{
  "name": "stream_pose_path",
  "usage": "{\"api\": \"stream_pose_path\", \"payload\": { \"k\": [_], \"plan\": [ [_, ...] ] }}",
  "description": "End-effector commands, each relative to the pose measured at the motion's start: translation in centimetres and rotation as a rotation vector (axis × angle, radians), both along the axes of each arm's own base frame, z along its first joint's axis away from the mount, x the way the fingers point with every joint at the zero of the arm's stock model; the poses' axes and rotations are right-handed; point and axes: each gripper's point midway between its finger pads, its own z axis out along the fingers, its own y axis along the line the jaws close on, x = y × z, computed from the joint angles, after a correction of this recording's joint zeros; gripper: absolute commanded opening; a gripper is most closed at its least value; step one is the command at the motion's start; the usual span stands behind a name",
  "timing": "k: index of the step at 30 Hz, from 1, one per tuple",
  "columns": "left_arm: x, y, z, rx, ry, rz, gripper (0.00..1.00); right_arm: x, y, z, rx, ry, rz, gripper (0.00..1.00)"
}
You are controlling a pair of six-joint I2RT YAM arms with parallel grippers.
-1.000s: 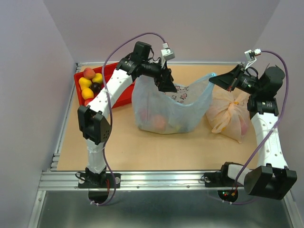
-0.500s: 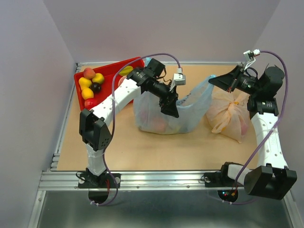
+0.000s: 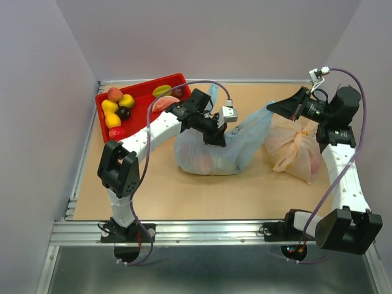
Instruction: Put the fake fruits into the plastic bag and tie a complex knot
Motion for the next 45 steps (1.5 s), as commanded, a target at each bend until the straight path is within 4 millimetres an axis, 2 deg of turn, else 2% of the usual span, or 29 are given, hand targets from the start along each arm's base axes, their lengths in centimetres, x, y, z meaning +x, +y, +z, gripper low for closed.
{"api": "stream_pose_path", "payload": {
  "k": [1,3,4,6,7,8,12,15,18,22,24,28,30,32,34,35,36,37,38,39,41,42,44,45],
  "plan": [
    [0.4,0.1,-2.8,0.031,0.016,0.018,0.0,0.8,-0.4,-0.8,-0.02,-0.028,-0.025,0.18],
    [0.4,0.1,-3.8,0.039,0.042,0.017,0.0,0.8,-0.4,-1.5,-0.021,-0.015,-0.022,0.36],
    [0.7,0.2,-3.9,0.035,0.046,0.023,0.0,0.4,-0.3,-1.6,-0.023,-0.012,-0.012,0.55],
    [0.7,0.2,-3.8,0.02,0.066,0.018,0.0,0.0,-0.3,-2.4,-0.046,-0.021,-0.019,0.78],
    [1.1,0.4,-3.7,0.012,0.07,0.024,0.0,-0.4,-0.3,-2.7,-0.057,-0.02,-0.02,0.99],
    [1.3,0.5,-3.3,0.004,0.066,0.027,0.0,-1.1,-0.3,-2.7,-0.072,-0.03,-0.032,1.0],
    [1.0,0.9,-2.7,-0.005,0.072,-0.004,0.0,-1.6,-1.1,-5.6,-0.203,-0.078,-0.088,1.0],
    [0.2,1.2,-2.0,-0.031,0.065,-0.05,0.0,-1.5,-1.6,-9.8,-0.275,-0.073,-0.089,1.0],
    [-0.2,1.2,-1.5,-0.057,0.049,-0.065,0.0,-0.8,-1.5,-12.3,-0.297,-0.064,-0.023,1.0],
    [-0.1,0.9,-1.0,-0.073,0.033,-0.077,0.0,0.2,-0.7,-12.3,-0.263,-0.099,0.029,1.0],
    [0.0,0.8,-0.8,-0.08,0.026,-0.081,0.0,0.3,0.3,-13.0,-0.249,-0.085,0.047,1.0],
    [0.0,0.8,-0.7,-0.081,0.019,-0.089,0.0,1.3,3.0,-13.6,-0.234,-0.109,0.111,1.0],
    [-0.1,0.9,-0.9,-0.079,0.021,-0.09,0.0,0.7,5.1,-13.8,-0.227,-0.115,0.162,1.0],
    [-0.2,1.0,-0.9,-0.079,0.016,-0.088,0.0,0.5,6.4,-14.5,-0.214,-0.102,0.177,0.92],
    [-0.2,1.1,-0.5,-0.085,0.0,-0.082,0.0,0.8,6.6,-15.0,-0.204,-0.099,0.164,0.76],
    [-0.2,1.1,-0.6,-0.093,0.001,-0.065,0.02,1.2,6.5,-15.2,-0.198,-0.077,0.137,0.6],
    [-0.2,1.2,0.3,-0.106,-0.025,-0.049,0.03,1.3,6.5,-15.1,-0.194,-0.079,0.132,0.48],
    [-0.4,1.4,-0.1,-0.092,0.002,-0.006,0.05,1.6,6.4,-14.9,-0.19,-0.081,0.113,0.13],
    [0.0,0.9,0.5,-0.105,-0.036,0.016,0.08,1.6,6.5,-14.5,-0.169,-0.06,0.106,0.05],
    [0.3,1.2,1.5,-0.107,-0.068,0.061,0.19,1.5,6.5,-14.0,-0.158,-0.066,0.103,0.0],
    [1.0,1.5,2.3,-0.113,-0.061,0.166,0.29,1.3,6.7,-13.3,-0.144,-0.073,0.091,0.01],
    [1.5,1.8,4.0,-0.137,-0.071,0.243,0.41,0.9,6.7,-12.4,-0.137,-0.092,0.074,0.0],
    [1.7,2.2,5.8,-0.178,-0.064,0.334,0.51,0.5,6.8,-12.3,-0.147,-0.103,0.041,0.0],
    [1.5,3.0,8.2,-0.222,-0.044,0.43,0.56,0.3,6.8,-12.2,-0.156,-0.109,0.026,0.01]
  ]
}}
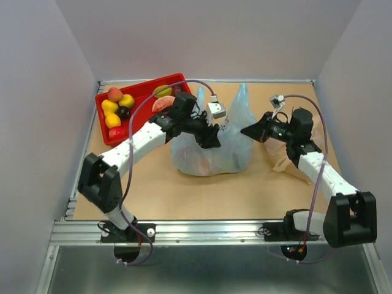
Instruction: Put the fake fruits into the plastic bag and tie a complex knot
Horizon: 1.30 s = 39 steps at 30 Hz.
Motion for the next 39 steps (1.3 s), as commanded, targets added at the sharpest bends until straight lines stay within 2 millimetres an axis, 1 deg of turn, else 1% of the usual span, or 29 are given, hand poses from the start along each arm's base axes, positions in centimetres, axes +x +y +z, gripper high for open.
{"api": "stream_pose_path", "payload": {
  "k": [1,2,3,5,6,8,9,10,11,12,13,15,16,17,19,21,22,24,25,26,27,29,30,32,33,35,36,38,39],
  "plan": [
    [1.1,1.2,9.1,-0.196,-0.033,0.315,0.71,-0.6,0.2,2.4,0.002,-0.116,-0.079,0.0],
    [0.9,1.4,10.2,-0.231,-0.026,0.356,0.89,-1.0,0.4,2.9,-0.01,-0.14,-0.097,0.0],
    [1.2,2.3,11.6,-0.279,-0.046,0.441,0.99,-1.2,0.4,2.5,-0.035,-0.161,-0.103,0.0],
    [0.6,2.3,13.1,-0.336,-0.007,0.5,0.99,-1.5,0.7,2.3,-0.062,-0.181,-0.133,0.0],
    [1.5,2.7,13.9,-0.353,-0.019,0.579,0.99,-1.6,0.7,1.9,-0.081,-0.193,-0.14,0.0],
    [1.6,2.2,14.5,-0.381,0.036,0.616,0.99,-1.4,0.8,1.4,-0.109,-0.202,-0.164,0.0],
    [2.6,2.0,14.9,-0.393,0.046,0.662,0.99,-1.4,1.0,1.2,-0.125,-0.213,-0.167,0.0],
    [2.5,1.4,15.3,-0.414,0.093,0.681,0.99,-1.2,1.1,0.9,-0.142,-0.214,-0.188,0.0],
    [2.5,0.8,16.5,-0.437,0.098,0.679,0.99,-1.1,1.3,0.8,-0.15,-0.218,-0.195,0.0],
    [2.3,0.3,16.6,-0.436,0.127,0.691,0.99,-1.0,1.4,0.8,-0.163,-0.229,-0.201,0.0],
    [3.5,0.3,16.0,-0.424,0.129,0.783,0.99,-0.8,1.5,0.8,-0.17,-0.233,-0.212,0.0],
    [2.9,-0.9,16.6,-0.432,0.141,0.802,0.99,-0.6,1.9,1.2,-0.183,-0.251,-0.226,0.0],
    [3.3,-1.0,16.2,-0.428,0.143,0.839,0.99,-0.5,1.9,1.1,-0.188,-0.249,-0.232,0.01],
    [3.3,-1.3,16.0,-0.429,0.157,0.846,0.99,-0.3,1.9,1.2,-0.193,-0.251,-0.25,0.01],
    [3.8,-1.3,15.4,-0.426,0.176,0.915,0.99,-0.2,1.9,1.4,-0.201,-0.262,-0.261,0.0],
    [4.0,-1.6,14.8,-0.419,0.196,0.939,0.99,-0.4,2.2,1.4,-0.215,-0.279,-0.263,0.0],
    [4.4,-1.8,14.2,-0.41,0.207,0.962,0.99,-0.6,2.5,1.4,-0.218,-0.285,-0.253,0.01],
    [4.8,-2.2,14.0,-0.41,0.206,0.972,0.99,-1.0,3.1,1.1,-0.229,-0.293,-0.238,0.0],
    [5.4,-2.3,13.2,-0.393,0.205,1.002,0.99,-1.1,3.3,0.9,-0.235,-0.295,-0.231,0.0],
    [5.8,-2.3,13.1,-0.39,0.2,1.014,0.99,-1.3,3.6,0.9,-0.241,-0.302,-0.225,0.0],
    [6.1,-2.7,12.1,-0.366,0.205,1.02,0.99,-1.4,3.7,0.8,-0.246,-0.311,-0.218,0.0],
    [6.3,-3.1,11.7,-0.363,0.225,1.017,0.99,-1.5,3.9,0.5,-0.256,-0.309,-0.213,0.0],
    [6.1,-3.7,11.5,-0.364,0.241,0.993,0.99,-1.6,4.0,0.3,-0.262,-0.311,-0.21,0.0],
    [6.0,-4.1,10.9,-0.361,0.268,0.983,0.96,-1.7,4.2,0.2,-0.268,-0.314,-0.204,0.0],
    [5.8,-4.7,10.2,-0.354,0.297,0.973,0.93,-1.8,4.4,0.1,-0.273,-0.318,-0.196,0.0],
    [5.7,-5.0,9.7,-0.345,0.32,0.969,0.91,-1.9,4.7,0.2,-0.273,-0.321,-0.188,0.0],
    [5.6,-5.2,9.0,-0.332,0.338,0.968,0.88,-1.9,4.8,0.2,-0.276,-0.327,-0.181,0.0],
    [5.5,-5.4,8.5,-0.323,0.349,0.957,0.8,-2.2,5.0,0.2,-0.278,-0.331,-0.166,0.0],
    [5.4,-5.6,8.3,-0.326,0.349,0.941,0.73,-2.5,5.4,0.4,-0.27,-0.329,-0.14,0.01]
  ]
}}
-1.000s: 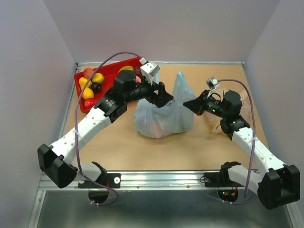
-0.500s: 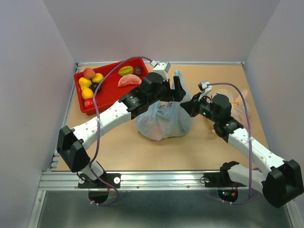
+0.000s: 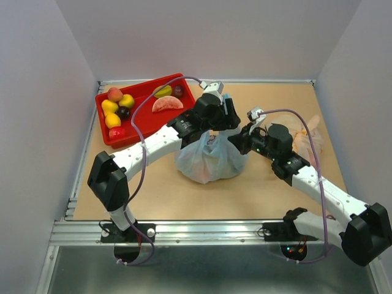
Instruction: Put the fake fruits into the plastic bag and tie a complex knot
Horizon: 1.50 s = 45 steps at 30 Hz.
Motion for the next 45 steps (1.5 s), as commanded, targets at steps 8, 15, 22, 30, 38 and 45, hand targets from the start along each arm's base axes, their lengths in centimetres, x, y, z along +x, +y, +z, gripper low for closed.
{"api": "stream_pose_path", "payload": {
  "k": [8,15,22,30,38,45],
  "plan": [
    [-4.7,0.0,4.9,-0.235,-0.24,-0.555,0.0,-4.3,0.8,0.6,-0.054,0.091,0.216,0.76],
    [-8.5,-0.1,5.1,-0.267,-0.351,-0.816,0.0,-5.9,0.0,1.2,-0.056,0.065,0.312,0.88],
    [-11.1,-0.5,5.7,-0.376,-0.364,-0.992,0.0,-3.5,0.3,2.3,0.029,0.055,0.37,0.86],
    [-11.2,-1.0,6.3,-0.465,-0.31,-0.992,0.04,-3.2,2.1,3.6,0.189,0.089,0.438,0.69],
    [-7.4,0.3,6.1,-0.372,-0.264,-0.699,0.35,-3.1,1.7,3.4,0.222,0.093,0.377,0.0],
    [-5.5,2.8,4.6,-0.167,-0.257,-0.421,0.54,-1.8,0.1,1.3,0.182,0.132,0.2,0.0]
  ]
}}
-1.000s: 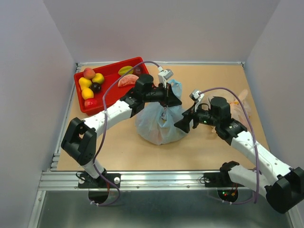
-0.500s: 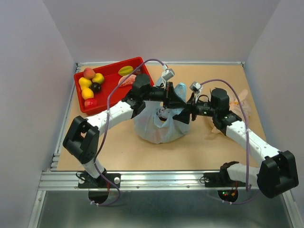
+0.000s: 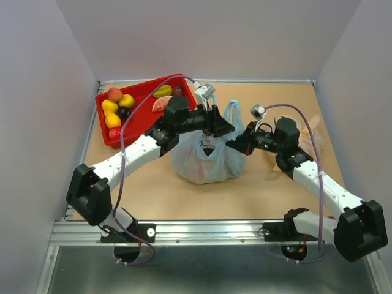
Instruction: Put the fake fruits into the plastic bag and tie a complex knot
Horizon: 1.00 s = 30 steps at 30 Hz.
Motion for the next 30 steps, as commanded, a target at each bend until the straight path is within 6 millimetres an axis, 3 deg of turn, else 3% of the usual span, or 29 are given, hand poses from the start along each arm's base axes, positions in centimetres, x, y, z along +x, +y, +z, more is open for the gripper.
{"api": "stream_pose_path", "payload": {
  "k": [1,4,6,9,10,15,19,22,26,30],
  "plan": [
    [0.3,2.1,0.5,0.091,-0.067,0.183,0.61,1.7,-1.2,0.1,-0.015,-0.035,-0.137,0.0],
    [-0.8,1.3,0.7,0.107,-0.086,0.213,0.64,2.3,-1.4,-0.4,-0.039,-0.021,-0.177,0.0],
    [-1.3,0.6,1.1,0.12,-0.096,0.248,0.73,2.6,-1.3,-0.5,-0.05,-0.018,-0.199,0.0],
    [-2.3,-0.5,0.9,0.143,-0.09,0.27,0.73,2.7,-1.1,-0.2,-0.056,-0.029,-0.22,0.0],
    [-1.7,-0.9,1.0,0.155,-0.093,0.306,0.77,2.7,-1.0,0.0,-0.057,-0.037,-0.225,0.0],
    [0.0,-1.9,0.6,0.19,-0.067,0.421,0.75,2.2,-0.8,0.1,-0.062,-0.064,-0.219,0.0],
    [1.5,-1.2,-0.5,0.208,-0.02,0.462,0.61,1.3,-1.0,-0.5,-0.068,-0.071,-0.202,0.0],
    [2.6,0.4,-0.9,0.199,0.008,0.489,0.54,0.6,-1.1,-0.5,-0.063,-0.081,-0.191,0.01],
    [2.5,0.9,-1.0,0.173,0.015,0.469,0.57,-0.2,-1.1,-0.3,-0.052,-0.101,-0.164,0.0],
    [2.1,-0.3,-0.7,0.143,0.034,0.425,0.71,0.1,-1.0,-0.4,-0.068,-0.124,-0.155,0.01]
  ]
}}
